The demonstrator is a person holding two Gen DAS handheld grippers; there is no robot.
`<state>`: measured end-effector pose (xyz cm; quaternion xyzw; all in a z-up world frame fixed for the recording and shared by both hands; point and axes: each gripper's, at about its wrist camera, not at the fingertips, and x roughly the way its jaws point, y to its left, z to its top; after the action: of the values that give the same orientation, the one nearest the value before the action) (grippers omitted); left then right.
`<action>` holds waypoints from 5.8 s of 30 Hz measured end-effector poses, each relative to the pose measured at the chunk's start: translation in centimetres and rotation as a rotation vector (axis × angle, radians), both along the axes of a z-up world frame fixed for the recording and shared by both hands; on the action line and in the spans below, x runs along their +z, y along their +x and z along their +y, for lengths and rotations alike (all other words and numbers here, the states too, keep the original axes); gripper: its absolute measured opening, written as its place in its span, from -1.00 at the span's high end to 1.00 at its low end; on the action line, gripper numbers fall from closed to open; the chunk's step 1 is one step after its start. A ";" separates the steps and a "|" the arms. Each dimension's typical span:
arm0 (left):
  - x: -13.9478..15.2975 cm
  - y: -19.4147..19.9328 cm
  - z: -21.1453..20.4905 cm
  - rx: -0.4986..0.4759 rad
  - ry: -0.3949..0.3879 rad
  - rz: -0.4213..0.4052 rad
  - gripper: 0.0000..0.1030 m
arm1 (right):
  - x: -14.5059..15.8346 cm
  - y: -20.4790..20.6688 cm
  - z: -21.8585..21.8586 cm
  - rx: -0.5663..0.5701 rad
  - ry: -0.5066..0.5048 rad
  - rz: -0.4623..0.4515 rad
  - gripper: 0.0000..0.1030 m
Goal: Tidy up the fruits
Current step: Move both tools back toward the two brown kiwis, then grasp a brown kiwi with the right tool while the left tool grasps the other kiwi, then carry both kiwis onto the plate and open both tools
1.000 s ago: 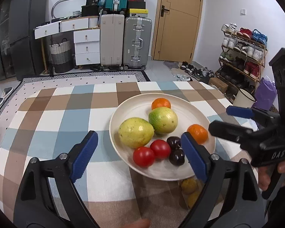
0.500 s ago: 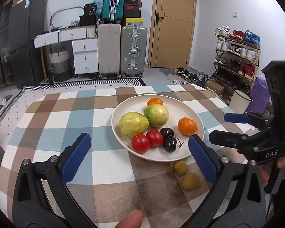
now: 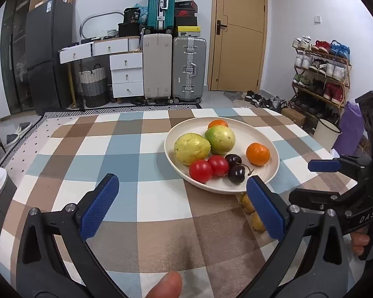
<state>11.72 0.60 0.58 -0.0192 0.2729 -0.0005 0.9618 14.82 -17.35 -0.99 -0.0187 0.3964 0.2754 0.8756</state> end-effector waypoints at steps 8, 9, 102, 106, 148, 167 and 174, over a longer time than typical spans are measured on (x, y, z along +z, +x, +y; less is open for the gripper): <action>-0.4 0.1 -0.1 -0.002 0.022 0.035 -0.99 | -1.5 -0.7 1.9 0.044 -0.041 0.038 -0.99; -0.4 0.1 0.0 -0.004 0.025 0.038 -0.99 | -1.6 -0.7 2.1 0.048 -0.044 0.044 -0.99; -3.6 4.4 -7.3 -0.227 -0.051 0.247 0.55 | -0.7 0.6 -1.6 -0.042 0.027 -0.029 0.44; -3.1 4.0 -6.8 -0.212 -0.046 0.227 0.55 | -0.4 0.3 -1.7 -0.043 0.042 -0.053 0.44; 3.0 8.8 -2.6 -0.146 -0.032 0.089 0.55 | 5.8 7.3 0.2 -0.018 0.104 -0.126 0.44; -0.7 10.6 -3.2 -0.181 -0.052 0.151 0.55 | 0.4 9.9 1.4 -0.055 0.091 -0.010 0.44; -1.0 10.7 -3.1 -0.176 -0.057 0.150 0.55 | -0.3 10.1 1.8 -0.063 0.073 -0.004 0.43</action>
<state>22.41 -2.46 -0.39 -0.0227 0.3448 -0.0911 0.9340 24.88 -15.60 -1.29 0.0253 0.3848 0.2617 0.8847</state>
